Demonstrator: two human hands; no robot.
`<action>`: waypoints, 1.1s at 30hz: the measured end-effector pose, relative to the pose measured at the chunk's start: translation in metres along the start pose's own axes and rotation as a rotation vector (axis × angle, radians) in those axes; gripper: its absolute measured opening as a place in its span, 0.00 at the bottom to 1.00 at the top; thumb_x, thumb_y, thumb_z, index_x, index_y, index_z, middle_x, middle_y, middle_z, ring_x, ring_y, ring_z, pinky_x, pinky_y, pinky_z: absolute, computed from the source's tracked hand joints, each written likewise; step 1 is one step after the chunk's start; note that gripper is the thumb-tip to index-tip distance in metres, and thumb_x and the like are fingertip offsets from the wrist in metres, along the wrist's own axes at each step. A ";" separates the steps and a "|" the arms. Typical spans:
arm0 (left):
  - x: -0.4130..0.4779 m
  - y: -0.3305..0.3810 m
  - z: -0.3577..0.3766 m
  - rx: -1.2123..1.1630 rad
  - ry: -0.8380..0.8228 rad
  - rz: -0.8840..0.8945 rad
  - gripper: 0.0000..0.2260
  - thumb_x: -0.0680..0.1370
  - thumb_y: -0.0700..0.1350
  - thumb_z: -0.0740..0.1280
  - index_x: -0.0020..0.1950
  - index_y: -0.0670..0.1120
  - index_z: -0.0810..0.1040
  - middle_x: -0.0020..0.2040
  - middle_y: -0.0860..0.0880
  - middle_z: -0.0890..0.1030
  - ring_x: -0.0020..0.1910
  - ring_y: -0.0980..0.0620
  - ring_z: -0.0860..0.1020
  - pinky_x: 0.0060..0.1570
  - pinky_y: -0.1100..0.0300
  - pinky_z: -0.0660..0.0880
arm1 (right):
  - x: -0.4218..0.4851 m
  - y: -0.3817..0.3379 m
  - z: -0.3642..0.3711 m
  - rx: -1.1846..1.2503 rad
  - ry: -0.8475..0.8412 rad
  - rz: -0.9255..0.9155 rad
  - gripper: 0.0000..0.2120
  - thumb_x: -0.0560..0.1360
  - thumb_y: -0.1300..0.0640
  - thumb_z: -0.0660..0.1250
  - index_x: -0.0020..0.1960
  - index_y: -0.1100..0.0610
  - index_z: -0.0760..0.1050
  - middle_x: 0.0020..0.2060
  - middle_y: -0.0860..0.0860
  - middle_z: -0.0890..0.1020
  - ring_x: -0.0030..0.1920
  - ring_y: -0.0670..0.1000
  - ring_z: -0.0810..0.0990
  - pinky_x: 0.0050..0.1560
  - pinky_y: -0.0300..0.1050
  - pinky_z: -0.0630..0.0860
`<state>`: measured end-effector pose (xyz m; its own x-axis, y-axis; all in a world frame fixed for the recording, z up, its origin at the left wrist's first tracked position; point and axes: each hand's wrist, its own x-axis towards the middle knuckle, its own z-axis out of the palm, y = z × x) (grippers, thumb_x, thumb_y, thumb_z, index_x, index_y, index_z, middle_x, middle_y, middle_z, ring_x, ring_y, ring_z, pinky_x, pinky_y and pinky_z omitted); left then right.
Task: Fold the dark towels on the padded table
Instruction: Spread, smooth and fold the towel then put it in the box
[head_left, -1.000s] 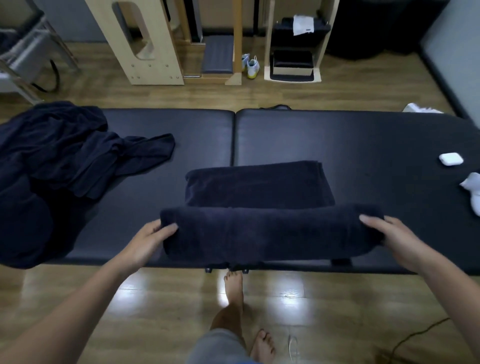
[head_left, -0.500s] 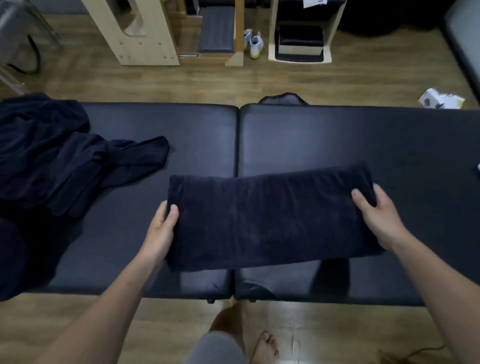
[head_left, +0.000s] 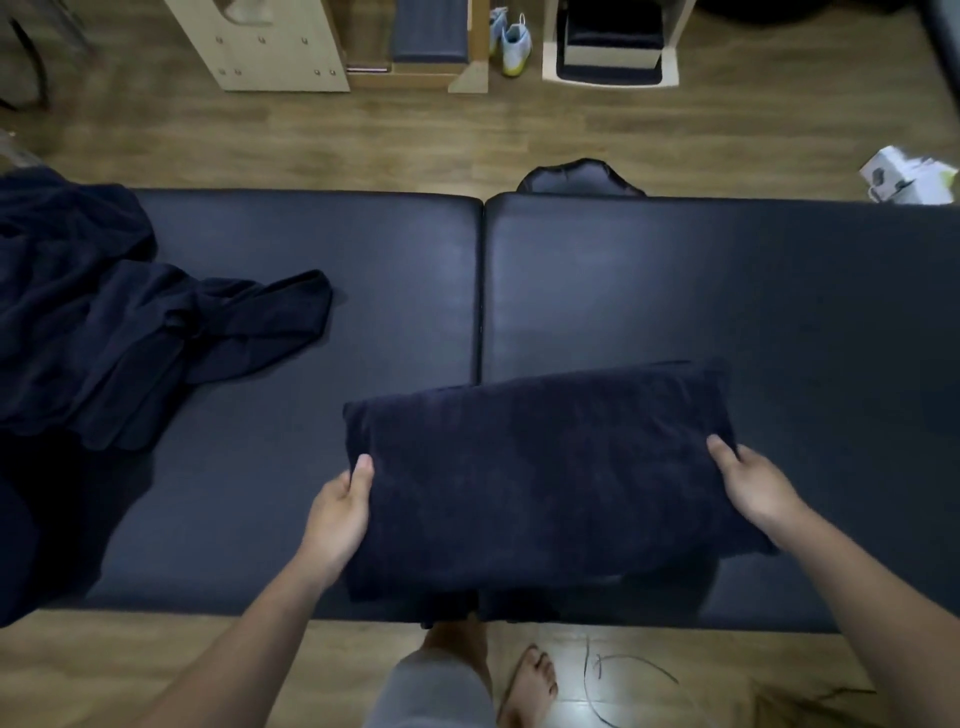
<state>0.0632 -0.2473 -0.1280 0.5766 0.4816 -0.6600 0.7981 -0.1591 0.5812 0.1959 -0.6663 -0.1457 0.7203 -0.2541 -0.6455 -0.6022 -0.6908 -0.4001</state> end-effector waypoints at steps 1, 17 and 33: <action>0.002 0.000 0.000 0.018 0.020 -0.009 0.28 0.82 0.62 0.53 0.45 0.40 0.80 0.44 0.46 0.84 0.47 0.46 0.81 0.53 0.47 0.77 | -0.004 0.004 0.004 -0.045 0.039 -0.019 0.26 0.82 0.41 0.52 0.61 0.60 0.76 0.61 0.61 0.79 0.62 0.63 0.76 0.62 0.54 0.70; -0.007 0.050 0.079 1.198 0.110 0.867 0.31 0.79 0.68 0.44 0.80 0.58 0.51 0.81 0.51 0.49 0.80 0.45 0.42 0.70 0.29 0.38 | -0.051 -0.091 0.095 -0.774 0.175 -0.830 0.32 0.78 0.36 0.41 0.79 0.44 0.55 0.80 0.50 0.55 0.80 0.54 0.48 0.75 0.67 0.42; 0.025 0.045 0.057 0.806 0.142 0.518 0.37 0.71 0.77 0.51 0.77 0.66 0.46 0.80 0.56 0.43 0.78 0.39 0.40 0.72 0.33 0.56 | 0.028 -0.050 0.021 -0.382 0.043 -0.232 0.32 0.77 0.30 0.45 0.78 0.37 0.39 0.80 0.52 0.47 0.79 0.56 0.42 0.75 0.67 0.46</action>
<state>0.1236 -0.2913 -0.1452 0.9063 0.2770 -0.3192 0.3620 -0.8986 0.2480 0.2390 -0.6247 -0.1581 0.8398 -0.0846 -0.5363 -0.2580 -0.9313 -0.2570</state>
